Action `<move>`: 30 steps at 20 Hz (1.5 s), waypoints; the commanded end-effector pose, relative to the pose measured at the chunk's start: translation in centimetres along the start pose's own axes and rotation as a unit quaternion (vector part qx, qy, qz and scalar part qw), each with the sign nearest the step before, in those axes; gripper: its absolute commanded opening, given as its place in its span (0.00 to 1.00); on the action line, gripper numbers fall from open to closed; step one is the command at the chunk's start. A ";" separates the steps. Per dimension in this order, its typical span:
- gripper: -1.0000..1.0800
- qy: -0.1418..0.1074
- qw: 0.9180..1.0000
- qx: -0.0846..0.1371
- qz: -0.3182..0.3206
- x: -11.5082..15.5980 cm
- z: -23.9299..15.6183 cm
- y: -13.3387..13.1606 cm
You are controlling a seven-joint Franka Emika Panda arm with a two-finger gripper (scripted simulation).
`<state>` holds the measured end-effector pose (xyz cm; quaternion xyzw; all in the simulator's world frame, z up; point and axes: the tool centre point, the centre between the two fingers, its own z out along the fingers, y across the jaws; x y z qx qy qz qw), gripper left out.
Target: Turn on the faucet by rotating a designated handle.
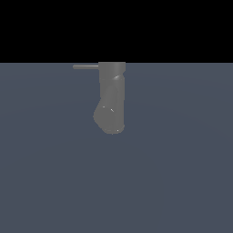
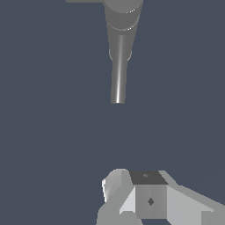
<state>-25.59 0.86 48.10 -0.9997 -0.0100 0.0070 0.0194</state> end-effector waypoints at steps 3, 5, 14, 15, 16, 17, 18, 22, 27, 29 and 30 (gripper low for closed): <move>0.00 0.000 1.000 0.002 0.001 0.0 0.0 0.1; 0.00 0.000 1.000 0.008 0.002 0.0 0.0 0.3; 0.00 0.000 1.000 0.020 0.003 -0.2 -0.1 0.9; 0.00 -0.001 1.000 0.021 0.005 -0.1 -0.1 0.9; 0.00 -0.001 1.000 0.021 0.007 0.0 -0.1 0.9; 0.00 -0.001 1.000 0.023 0.009 0.2 -0.1 0.9; 0.00 -0.001 1.000 0.024 0.013 0.4 -0.1 0.8; 0.00 -0.002 0.999 0.030 0.031 1.4 -0.1 0.7; 0.00 -0.006 0.997 0.041 0.067 3.3 -0.1 0.5; 0.00 -0.008 0.995 0.047 0.085 4.3 -0.1 0.3; 0.00 -0.009 0.994 0.049 0.095 4.8 0.0 0.2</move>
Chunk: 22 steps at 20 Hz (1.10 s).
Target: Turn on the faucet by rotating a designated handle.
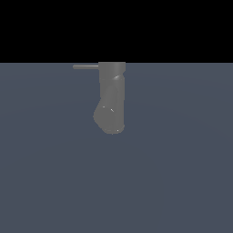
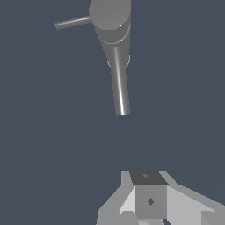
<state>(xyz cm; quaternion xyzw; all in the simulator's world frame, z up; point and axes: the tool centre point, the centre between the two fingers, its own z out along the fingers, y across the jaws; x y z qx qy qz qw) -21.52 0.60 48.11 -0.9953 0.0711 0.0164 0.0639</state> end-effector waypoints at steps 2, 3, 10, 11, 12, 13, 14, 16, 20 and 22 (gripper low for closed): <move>0.00 -0.004 0.999 0.009 0.037 1.9 0.2 -0.6; 0.00 -0.005 0.999 0.012 0.049 2.5 0.3 -0.8; 0.00 -0.015 0.991 0.025 0.134 6.8 1.3 -2.1; 0.00 -0.016 0.989 0.026 0.147 7.4 1.5 -2.3; 0.00 -0.018 0.987 0.027 0.159 8.0 1.7 -2.5; 0.00 -0.019 0.985 0.027 0.171 8.6 1.9 -2.7; 0.00 -0.020 0.982 0.028 0.184 9.2 2.2 -2.9; 0.00 -0.023 0.977 0.029 0.209 10.5 2.7 -3.4; 0.00 -0.027 0.965 0.029 0.258 12.9 3.8 -4.2; 0.00 -0.028 0.958 0.027 0.283 14.0 4.5 -4.7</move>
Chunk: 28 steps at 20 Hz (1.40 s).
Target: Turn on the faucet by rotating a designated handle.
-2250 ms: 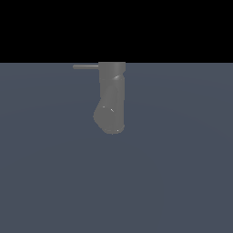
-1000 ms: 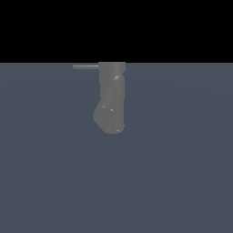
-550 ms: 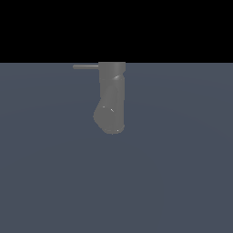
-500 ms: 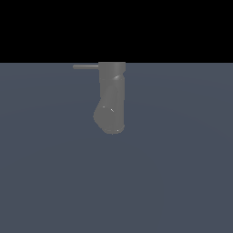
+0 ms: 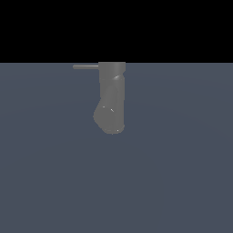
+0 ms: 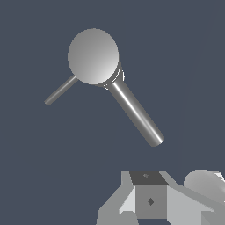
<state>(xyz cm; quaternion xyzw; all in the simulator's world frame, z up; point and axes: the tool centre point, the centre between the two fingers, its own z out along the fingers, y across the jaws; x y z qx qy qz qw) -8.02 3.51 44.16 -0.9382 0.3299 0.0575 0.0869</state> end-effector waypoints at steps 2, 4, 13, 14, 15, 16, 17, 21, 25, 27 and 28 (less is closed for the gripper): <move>0.00 -0.001 0.999 -0.001 0.046 1.5 1.1 -1.7; 0.00 0.000 0.997 -0.002 0.071 2.3 1.9 -2.7; 0.00 0.010 0.983 -0.011 0.185 5.6 5.5 -6.9; 0.00 0.012 0.980 -0.012 0.197 5.9 6.0 -7.4; 0.00 0.015 0.978 -0.013 0.209 6.2 6.5 -7.8; 0.00 0.017 0.975 -0.014 0.222 6.6 6.9 -8.3; 0.00 0.019 0.972 -0.015 0.234 6.9 7.4 -8.7; 0.00 0.031 0.959 -0.019 0.280 8.1 9.3 -10.6; 0.00 0.046 0.944 -0.022 0.325 9.1 11.4 -12.4; 0.00 0.054 0.936 -0.022 0.347 9.6 12.4 -13.3; 0.00 0.058 0.932 -0.023 0.357 9.8 12.9 -13.7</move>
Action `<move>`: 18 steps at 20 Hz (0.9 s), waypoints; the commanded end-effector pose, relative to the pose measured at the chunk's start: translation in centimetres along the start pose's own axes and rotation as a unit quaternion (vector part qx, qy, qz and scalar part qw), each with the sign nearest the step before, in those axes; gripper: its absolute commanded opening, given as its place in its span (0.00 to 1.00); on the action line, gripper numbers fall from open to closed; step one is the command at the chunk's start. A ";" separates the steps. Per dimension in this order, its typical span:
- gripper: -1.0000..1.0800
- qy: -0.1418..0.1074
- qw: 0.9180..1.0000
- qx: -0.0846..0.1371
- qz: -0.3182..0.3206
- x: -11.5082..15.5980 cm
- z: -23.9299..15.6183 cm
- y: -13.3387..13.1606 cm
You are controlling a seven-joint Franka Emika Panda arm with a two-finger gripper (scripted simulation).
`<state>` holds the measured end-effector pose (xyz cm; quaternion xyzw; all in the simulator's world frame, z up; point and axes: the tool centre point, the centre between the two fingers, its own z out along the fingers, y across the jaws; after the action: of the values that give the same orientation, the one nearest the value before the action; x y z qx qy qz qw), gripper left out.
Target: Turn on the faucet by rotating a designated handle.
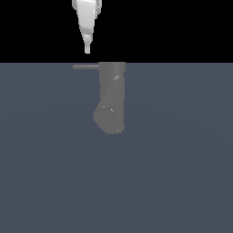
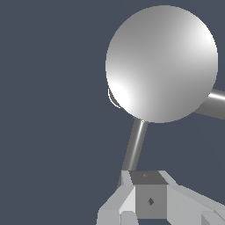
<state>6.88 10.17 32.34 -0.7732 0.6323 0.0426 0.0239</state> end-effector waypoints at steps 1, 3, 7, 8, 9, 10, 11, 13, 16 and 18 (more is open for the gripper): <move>0.00 0.010 1.000 0.002 0.028 -0.4 1.2 -1.2; 0.00 0.017 0.999 0.003 0.048 -0.8 2.1 -2.0; 0.00 0.030 0.996 0.007 0.078 -1.4 3.6 -3.3; 0.00 0.033 0.996 0.008 0.084 -1.5 3.9 -3.6; 0.00 0.035 0.995 0.009 0.090 -1.6 4.2 -3.8; 0.00 0.037 0.995 0.010 0.095 -1.7 4.5 -4.0; 0.00 0.039 0.994 0.011 0.099 -1.8 4.7 -4.2; 0.00 0.043 0.993 0.012 0.107 -2.0 5.1 -4.5; 0.00 0.046 0.992 0.013 0.114 -2.2 5.4 -4.8; 0.00 0.047 0.992 0.014 0.116 -2.2 5.5 -4.9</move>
<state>10.92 13.74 27.05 -0.6977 0.7164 0.0016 0.0002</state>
